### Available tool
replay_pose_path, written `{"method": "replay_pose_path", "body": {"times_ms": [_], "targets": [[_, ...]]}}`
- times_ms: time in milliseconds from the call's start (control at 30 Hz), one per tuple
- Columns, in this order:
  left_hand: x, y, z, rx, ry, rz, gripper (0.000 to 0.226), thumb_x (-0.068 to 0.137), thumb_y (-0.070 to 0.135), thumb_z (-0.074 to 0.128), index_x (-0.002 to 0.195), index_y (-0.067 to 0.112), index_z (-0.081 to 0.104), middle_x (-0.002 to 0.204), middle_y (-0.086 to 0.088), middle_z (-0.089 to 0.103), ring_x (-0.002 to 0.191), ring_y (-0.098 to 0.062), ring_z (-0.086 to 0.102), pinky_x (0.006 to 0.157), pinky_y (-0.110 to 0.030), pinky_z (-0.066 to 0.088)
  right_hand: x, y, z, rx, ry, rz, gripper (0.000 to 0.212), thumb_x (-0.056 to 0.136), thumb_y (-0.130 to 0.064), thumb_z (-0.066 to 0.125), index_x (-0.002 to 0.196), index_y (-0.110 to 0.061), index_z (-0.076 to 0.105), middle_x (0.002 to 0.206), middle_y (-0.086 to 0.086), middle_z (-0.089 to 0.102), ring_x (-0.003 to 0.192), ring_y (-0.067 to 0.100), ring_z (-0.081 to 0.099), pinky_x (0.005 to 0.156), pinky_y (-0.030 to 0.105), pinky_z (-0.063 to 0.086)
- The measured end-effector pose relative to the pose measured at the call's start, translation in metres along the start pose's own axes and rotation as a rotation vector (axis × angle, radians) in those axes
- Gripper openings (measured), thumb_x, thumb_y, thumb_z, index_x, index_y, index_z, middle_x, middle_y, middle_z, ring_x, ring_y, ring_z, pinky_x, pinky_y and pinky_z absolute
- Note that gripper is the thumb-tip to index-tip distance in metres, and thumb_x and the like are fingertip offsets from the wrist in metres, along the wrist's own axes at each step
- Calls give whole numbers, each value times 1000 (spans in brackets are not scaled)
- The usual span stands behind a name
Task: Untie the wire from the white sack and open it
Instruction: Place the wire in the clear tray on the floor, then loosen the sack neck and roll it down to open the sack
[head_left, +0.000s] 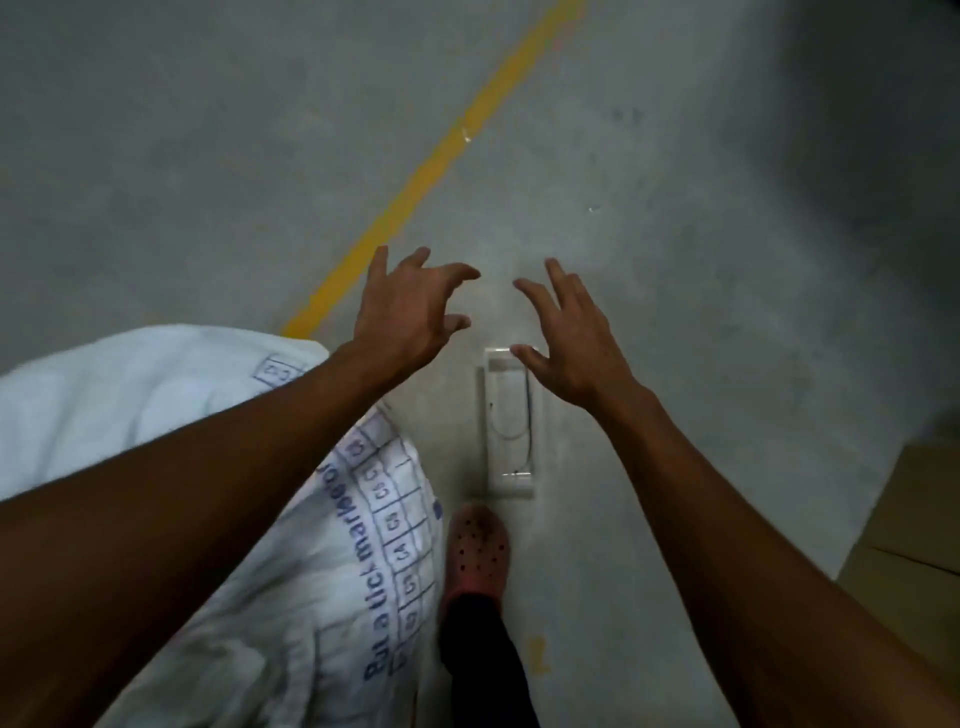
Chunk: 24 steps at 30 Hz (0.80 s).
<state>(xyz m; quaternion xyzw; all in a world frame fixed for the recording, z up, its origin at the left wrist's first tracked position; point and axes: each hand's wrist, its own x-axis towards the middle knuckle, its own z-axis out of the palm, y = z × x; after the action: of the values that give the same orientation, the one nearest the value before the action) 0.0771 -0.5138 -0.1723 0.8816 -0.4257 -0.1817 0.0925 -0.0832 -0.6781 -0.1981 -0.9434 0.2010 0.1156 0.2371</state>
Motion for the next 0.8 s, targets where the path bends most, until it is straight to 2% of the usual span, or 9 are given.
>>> {"method": "replay_pose_path", "body": {"times_ms": [167,300,367,567,667,800], "targets": [[-93,-75,-102,-53,129,-95,65,93,47,72,152,34,49,138,3,71,153,-30,40,124,-61,17,7,-114,-57,4,-43,-254,84,92,-46,65,163,-31,22,176,13,5,160,43,12,121,66,29],[-184,-125,-147,-67,159,-132,73,90,59,59,157,36,40,143,3,68,153,-33,41,123,-65,20,-4,-202,-65,23,-117,-427,87,91,-55,58,165,-31,19,177,12,3,161,41,11,122,65,27],[-239,-151,-163,-80,173,-200,77,92,61,60,160,37,34,145,2,67,154,-32,39,124,-64,20,-15,-255,-60,23,-173,-517,88,91,-62,56,165,-31,19,177,10,0,162,40,10,123,64,26],[-382,-192,-148,-218,197,-433,88,91,62,68,164,43,22,155,7,57,159,-26,29,128,-58,15,-62,-361,-13,20,-335,-682,94,91,-62,63,167,-37,12,177,6,-6,164,34,2,124,64,25],[-430,-197,-121,-328,186,-516,91,89,65,69,163,46,20,156,10,56,160,-23,28,129,-55,13,-84,-386,12,13,-442,-692,98,88,-64,64,166,-41,9,177,3,-9,164,34,3,124,66,24],[-460,-182,-87,-513,172,-577,91,87,66,70,162,47,24,152,15,58,159,-17,28,129,-52,13,-112,-394,36,-40,-590,-664,103,83,-72,60,165,-46,4,177,2,-9,164,34,3,127,62,21]]}}
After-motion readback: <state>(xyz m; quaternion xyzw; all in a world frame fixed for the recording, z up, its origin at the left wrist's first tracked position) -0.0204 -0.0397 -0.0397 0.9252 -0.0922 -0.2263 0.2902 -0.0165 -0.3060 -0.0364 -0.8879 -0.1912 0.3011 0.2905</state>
